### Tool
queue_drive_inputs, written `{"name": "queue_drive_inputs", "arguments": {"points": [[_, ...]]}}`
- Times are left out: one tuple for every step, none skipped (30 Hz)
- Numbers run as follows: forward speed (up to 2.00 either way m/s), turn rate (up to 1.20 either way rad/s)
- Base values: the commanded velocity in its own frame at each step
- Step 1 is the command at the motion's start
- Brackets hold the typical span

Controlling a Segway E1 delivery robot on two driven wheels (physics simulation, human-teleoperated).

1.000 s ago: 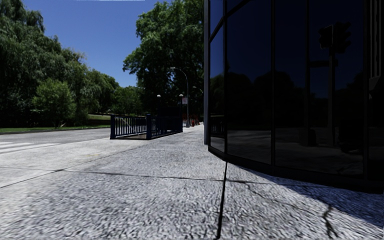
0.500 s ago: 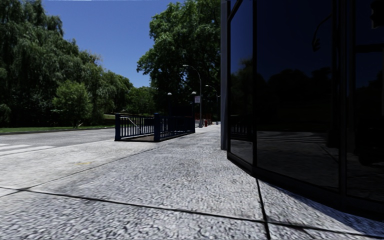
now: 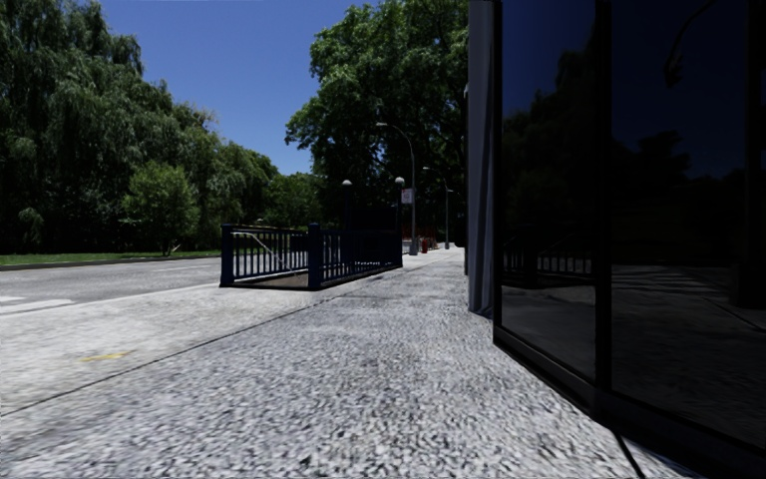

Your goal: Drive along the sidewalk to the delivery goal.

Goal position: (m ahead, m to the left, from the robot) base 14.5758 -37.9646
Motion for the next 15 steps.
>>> {"name": "queue_drive_inputs", "arguments": {"points": [[2.0,0.0],[2.0,0.0],[2.0,0.0],[2.0,0.0],[2.0,0.0],[2.0,0.0],[2.0,0.0],[2.0,0.0],[2.0,0.0],[2.0,0.0],[2.0,0.0],[2.0,0.0],[2.0,0.0],[2.0,0.0],[2.0,0.0]]}}
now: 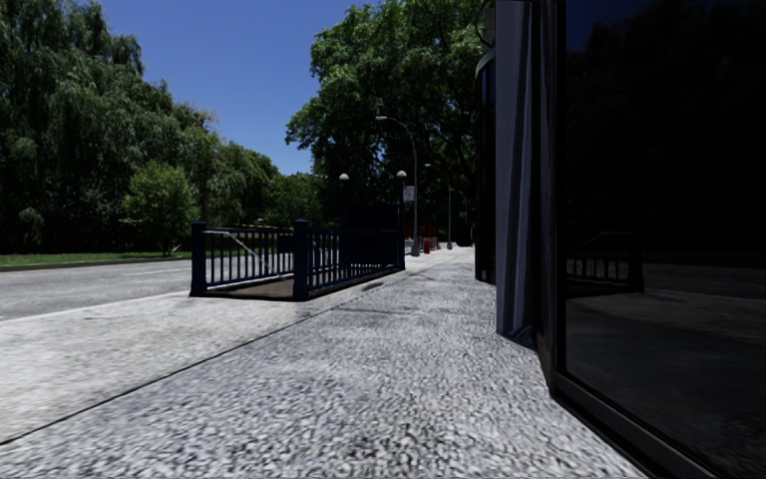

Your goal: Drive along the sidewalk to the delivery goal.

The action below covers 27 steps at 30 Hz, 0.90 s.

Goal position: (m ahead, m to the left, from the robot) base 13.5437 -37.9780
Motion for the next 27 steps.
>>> {"name": "queue_drive_inputs", "arguments": {"points": [[2.0,0.0],[2.0,0.0],[2.0,0.0],[2.0,0.0],[2.0,0.0],[2.0,0.0],[2.0,0.0],[2.0,0.0],[2.0,0.0],[2.0,0.0],[2.0,0.0],[2.0,0.0],[2.0,0.0],[2.0,0.0],[2.0,0.0],[2.0,0.0],[2.0,0.0],[2.0,0.0],[2.0,0.0],[2.0,0.0],[2.0,0.0],[2.0,0.0],[2.0,0.0],[2.0,0.0],[2.0,0.0],[2.0,0.0],[2.0,0.0]]}}
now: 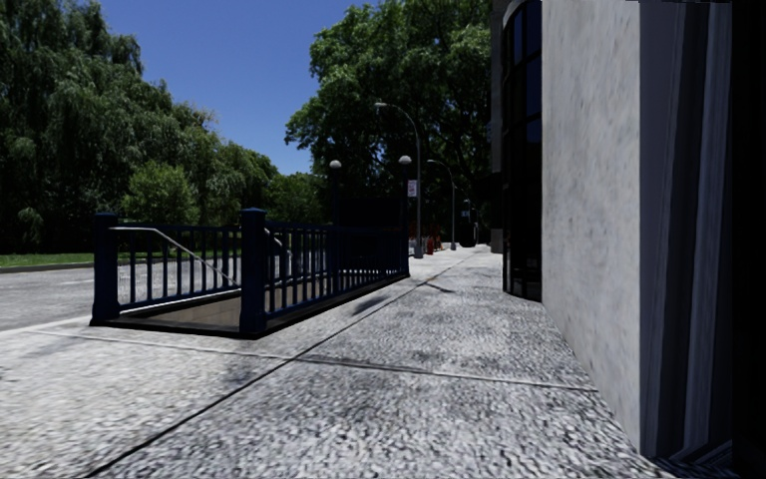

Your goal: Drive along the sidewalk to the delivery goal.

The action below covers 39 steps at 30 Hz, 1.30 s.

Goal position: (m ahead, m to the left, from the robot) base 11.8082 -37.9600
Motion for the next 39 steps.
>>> {"name": "queue_drive_inputs", "arguments": {"points": [[2.0,0.0],[2.0,0.0],[2.0,-0.01],[2.0,-0.01],[2.0,-0.14],[2.0,-0.23],[2.0,-0.25],[2.0,-0.25],[2.0,-0.26],[2.0,-0.26],[2.0,-0.26],[2.0,-0.26],[2.0,-0.26],[2.0,-0.26],[2.0,-0.26],[2.0,-0.26],[2.0,-0.26],[2.0,-0.26],[2.0,-0.26],[2.0,-0.26],[2.0,-0.26],[2.0,-0.26],[2.0,-0.26],[2.0,-0.26],[2.0,-0.26],[2.0,-0.26],[2.0,-0.26],[2.0,-0.26],[2.0,-0.26],[2.0,-0.26],[2.0,-0.26],[2.0,-0.26],[2.0,-0.26],[2.0,-0.26],[2.0,-0.26],[2.0,-0.26],[2.0,-0.26],[2.0,-0.26],[2.0,-0.26]]}}
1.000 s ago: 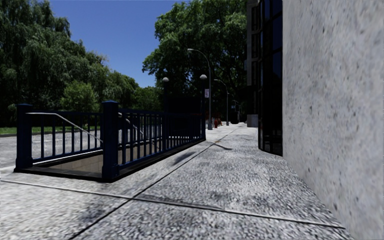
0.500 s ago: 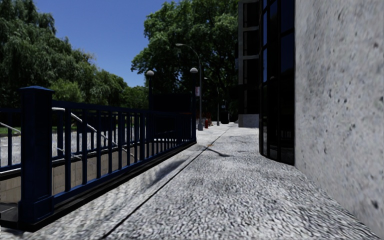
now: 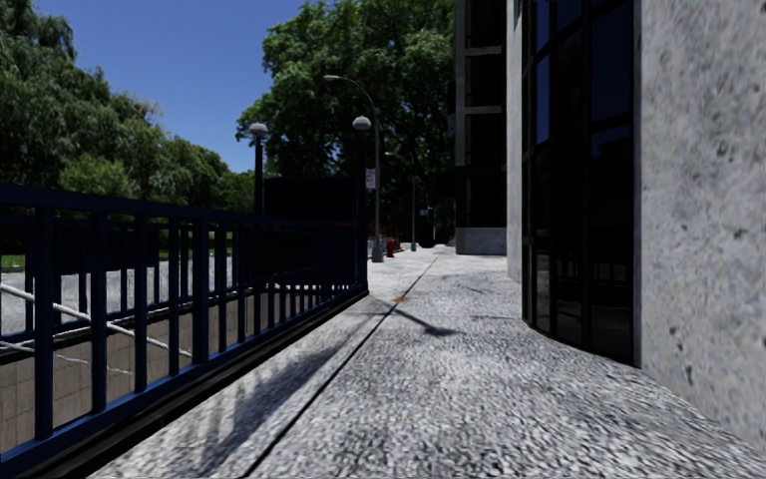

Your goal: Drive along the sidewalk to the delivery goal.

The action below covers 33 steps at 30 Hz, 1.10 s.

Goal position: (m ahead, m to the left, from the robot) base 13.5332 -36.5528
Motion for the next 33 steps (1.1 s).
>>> {"name": "queue_drive_inputs", "arguments": {"points": [[2.0,-0.26],[2.0,-0.26],[2.0,-0.26],[2.0,-0.26],[2.0,-0.26],[2.0,-0.26],[2.0,-0.26],[2.0,-0.26],[2.0,-0.26],[2.0,-0.26],[2.0,-0.26],[2.0,-0.26],[2.0,-0.26],[2.0,-0.26],[2.0,-0.26],[2.0,-0.26],[2.0,-0.26],[2.0,-0.26],[2.0,-0.26],[2.0,-0.27],[2.0,-0.27],[2.0,-0.3],[2.0,-0.31],[2.0,-0.31],[2.0,-0.31],[2.0,-0.31],[2.0,-0.31],[2.0,-0.31],[2.0,-0.31],[2.0,-0.31],[2.0,-0.31],[2.0,-0.31],[2.0,-0.31]]}}
